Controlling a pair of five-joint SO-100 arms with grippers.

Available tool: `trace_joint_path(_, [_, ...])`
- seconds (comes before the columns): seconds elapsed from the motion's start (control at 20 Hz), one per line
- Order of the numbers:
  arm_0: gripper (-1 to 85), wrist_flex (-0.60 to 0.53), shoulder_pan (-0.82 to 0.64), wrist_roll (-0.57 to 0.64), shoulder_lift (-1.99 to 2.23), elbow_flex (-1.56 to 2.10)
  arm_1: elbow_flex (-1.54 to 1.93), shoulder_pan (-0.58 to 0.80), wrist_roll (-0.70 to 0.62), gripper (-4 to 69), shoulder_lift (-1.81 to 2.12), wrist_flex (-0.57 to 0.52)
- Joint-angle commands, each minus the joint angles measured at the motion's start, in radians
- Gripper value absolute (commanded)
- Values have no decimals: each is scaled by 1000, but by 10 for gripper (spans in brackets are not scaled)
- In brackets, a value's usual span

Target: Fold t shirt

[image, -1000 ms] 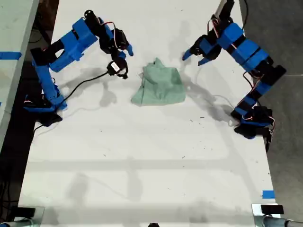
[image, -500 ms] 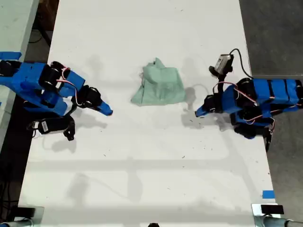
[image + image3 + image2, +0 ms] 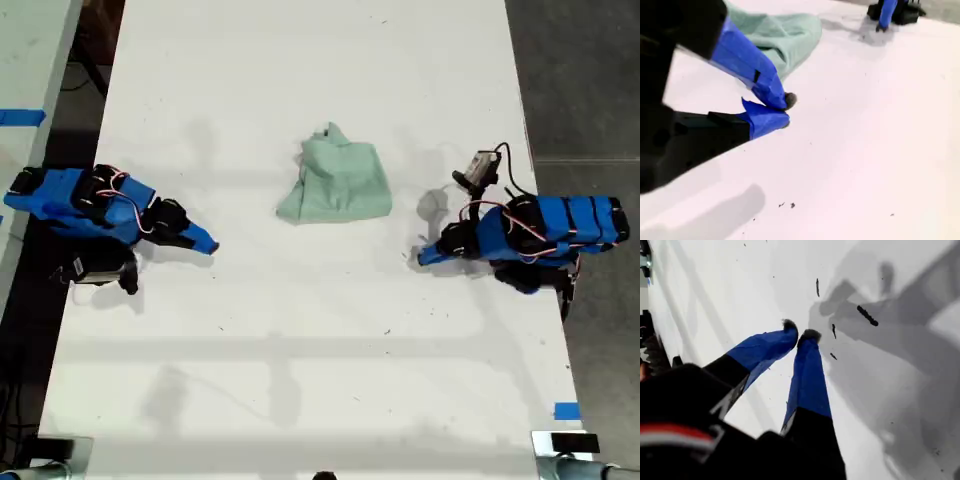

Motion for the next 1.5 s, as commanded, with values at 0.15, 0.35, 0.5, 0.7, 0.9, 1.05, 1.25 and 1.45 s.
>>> trace_joint_path(0.15, [33, 46, 41, -21, 57, 26, 60, 61, -72, 20, 14, 17])
trace_joint_path(0.35, [126, 77, 57, 123, 57, 17, 60, 66, -48, 36, 14, 18])
trace_joint_path(0.5, [126, 77, 54, 124, 57, 17, 60, 66, -46, 36, 14, 18])
trace_joint_path(0.7, [126, 77, 54, 124, 57, 17, 60, 66, -46, 36, 14, 18])
trace_joint_path(0.9, [126, 77, 55, 124, 57, 17, 60, 66, -46, 36, 14, 18])
trace_joint_path(1.05, [126, 77, 54, 124, 57, 17, 60, 66, -46, 36, 14, 18])
trace_joint_path(1.25, [126, 77, 54, 124, 57, 17, 60, 66, -46, 36, 14, 18])
trace_joint_path(1.45, [126, 77, 54, 124, 57, 17, 60, 66, -46, 36, 14, 18])
